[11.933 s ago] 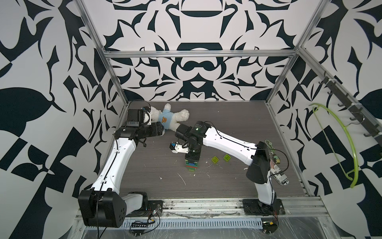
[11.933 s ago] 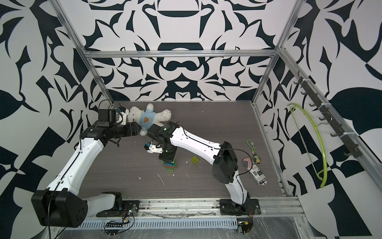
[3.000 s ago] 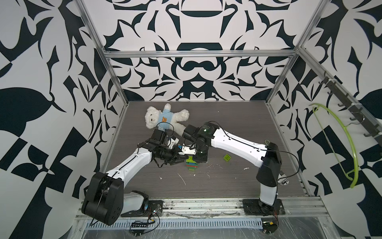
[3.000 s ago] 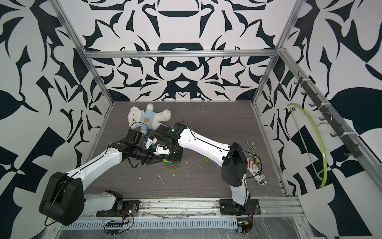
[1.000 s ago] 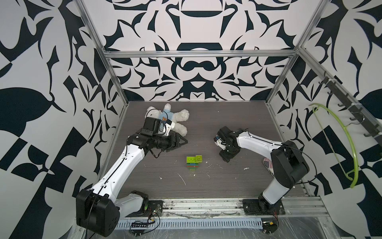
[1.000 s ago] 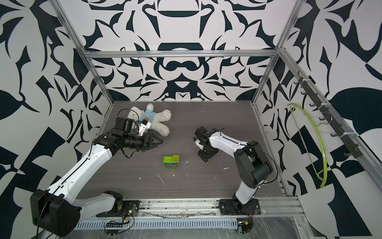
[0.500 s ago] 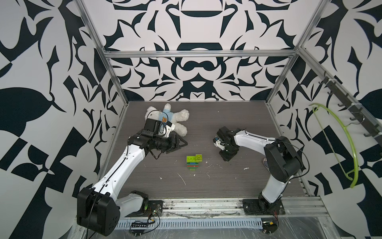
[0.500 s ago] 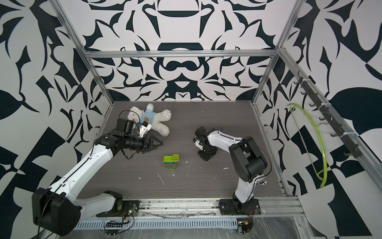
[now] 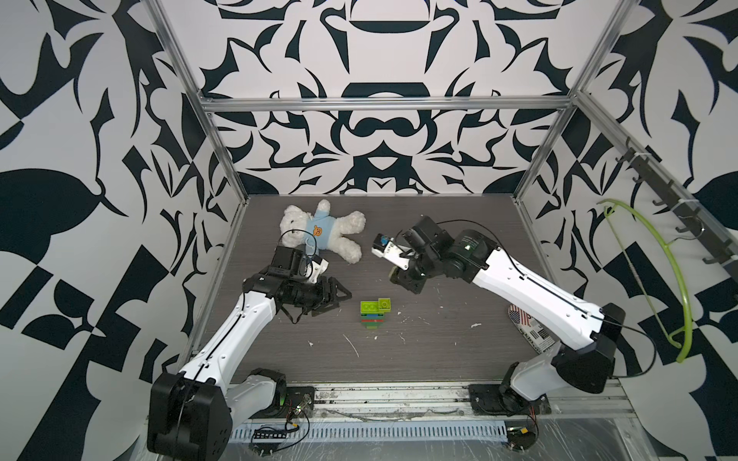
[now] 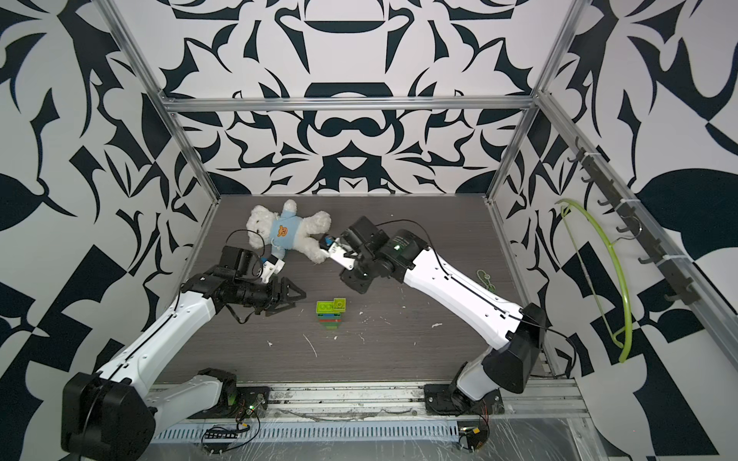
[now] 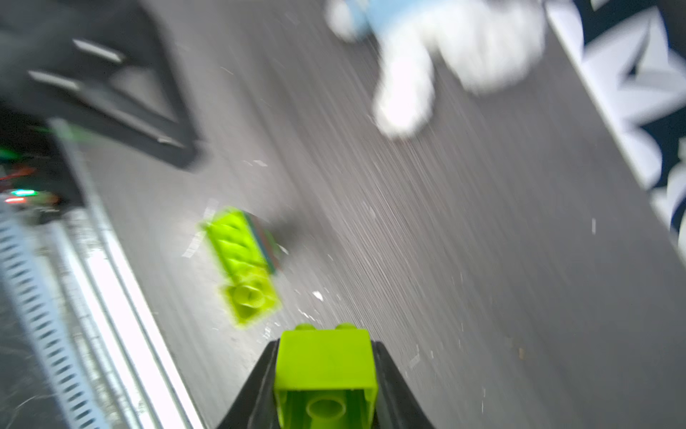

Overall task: Assemble a carrot with lego
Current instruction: Assemble the lego brick with the lego brick.

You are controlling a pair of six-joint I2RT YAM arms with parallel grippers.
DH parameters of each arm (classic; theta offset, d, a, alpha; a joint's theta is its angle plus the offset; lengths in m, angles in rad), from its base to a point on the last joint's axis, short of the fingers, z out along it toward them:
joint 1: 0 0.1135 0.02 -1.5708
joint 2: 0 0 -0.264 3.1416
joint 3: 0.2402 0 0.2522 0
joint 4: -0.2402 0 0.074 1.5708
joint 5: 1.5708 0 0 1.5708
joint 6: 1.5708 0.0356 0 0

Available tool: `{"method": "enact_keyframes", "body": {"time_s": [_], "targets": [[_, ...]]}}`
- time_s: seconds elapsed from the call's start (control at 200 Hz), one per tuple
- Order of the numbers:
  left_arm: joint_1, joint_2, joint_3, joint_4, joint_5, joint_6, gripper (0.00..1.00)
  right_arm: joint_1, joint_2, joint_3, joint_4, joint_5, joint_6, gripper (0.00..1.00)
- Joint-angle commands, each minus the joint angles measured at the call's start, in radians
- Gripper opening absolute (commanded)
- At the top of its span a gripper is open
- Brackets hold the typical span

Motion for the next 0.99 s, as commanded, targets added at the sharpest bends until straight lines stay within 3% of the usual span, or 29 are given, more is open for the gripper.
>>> {"method": "enact_keyframes", "body": {"time_s": [0.0,0.145,0.35,0.99], "targets": [[0.097,-0.035,0.025,-0.064,-0.032,0.040,0.60,0.071,0.118,0.107,-0.166,-0.015,-0.090,0.23],[0.178,-0.055,0.015,-0.040,-0.087,0.003,0.61,0.133,0.255,0.239,-0.222,-0.023,-0.138,0.24],[0.300,-0.091,-0.042,0.038,-0.108,-0.057,0.62,0.153,0.368,0.290,-0.214,-0.039,-0.177,0.23],[0.300,-0.063,-0.054,0.052,-0.064,-0.046,0.61,0.147,0.484,0.385,-0.266,-0.018,-0.223,0.23]]}}
